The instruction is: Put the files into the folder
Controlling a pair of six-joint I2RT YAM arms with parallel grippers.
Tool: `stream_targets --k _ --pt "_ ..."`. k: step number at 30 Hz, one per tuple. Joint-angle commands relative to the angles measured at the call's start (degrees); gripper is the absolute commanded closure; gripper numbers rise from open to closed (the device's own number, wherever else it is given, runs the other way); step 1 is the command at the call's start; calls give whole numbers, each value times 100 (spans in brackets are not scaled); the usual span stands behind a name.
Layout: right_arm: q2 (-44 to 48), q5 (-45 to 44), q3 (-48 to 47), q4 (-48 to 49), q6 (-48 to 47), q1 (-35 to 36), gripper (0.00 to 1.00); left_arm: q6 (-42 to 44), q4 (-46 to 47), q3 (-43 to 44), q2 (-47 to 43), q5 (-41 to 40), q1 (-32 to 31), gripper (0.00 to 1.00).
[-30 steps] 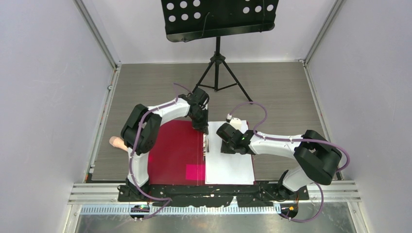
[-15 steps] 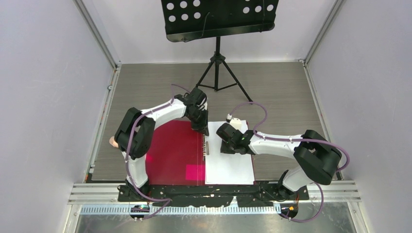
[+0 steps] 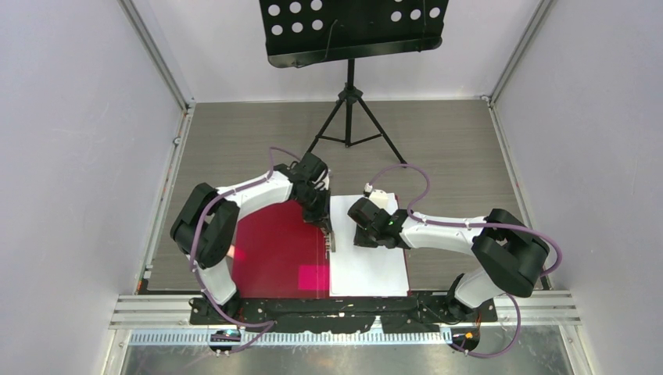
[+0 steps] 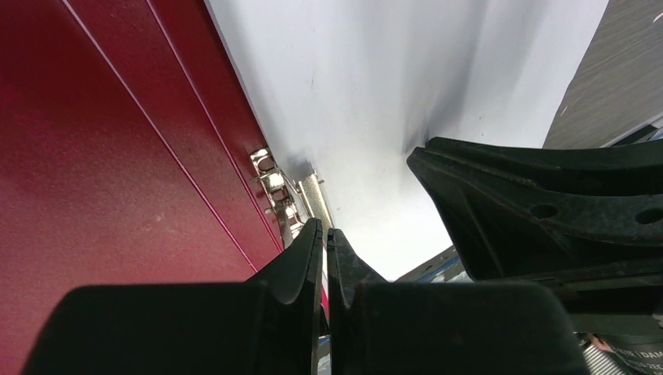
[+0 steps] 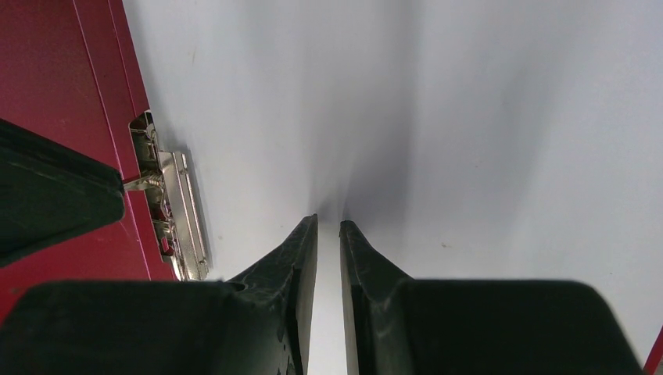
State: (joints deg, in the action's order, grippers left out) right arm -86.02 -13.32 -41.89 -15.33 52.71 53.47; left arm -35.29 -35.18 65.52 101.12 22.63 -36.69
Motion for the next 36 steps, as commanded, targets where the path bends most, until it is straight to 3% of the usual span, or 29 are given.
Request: stream_targets --k 1,8,23,31,36 --pt "-48 29 -127 92 64 23 77 -23 142 -47 -296 21 -139 95" --pt "13 50 -192 49 35 23 77 -166 -37 -83 -426 -435 -382 94" --pt "119 95 -589 -147 -182 23 77 -182 -483 349 -629 -1037 -524 80" --pt "82 128 -796 -223 -293 21 76 -101 -812 745 -554 -1294 -524 80" --pt "24 178 -910 -194 -339 27 76 -72 -1009 696 -655 -1862 -524 80"
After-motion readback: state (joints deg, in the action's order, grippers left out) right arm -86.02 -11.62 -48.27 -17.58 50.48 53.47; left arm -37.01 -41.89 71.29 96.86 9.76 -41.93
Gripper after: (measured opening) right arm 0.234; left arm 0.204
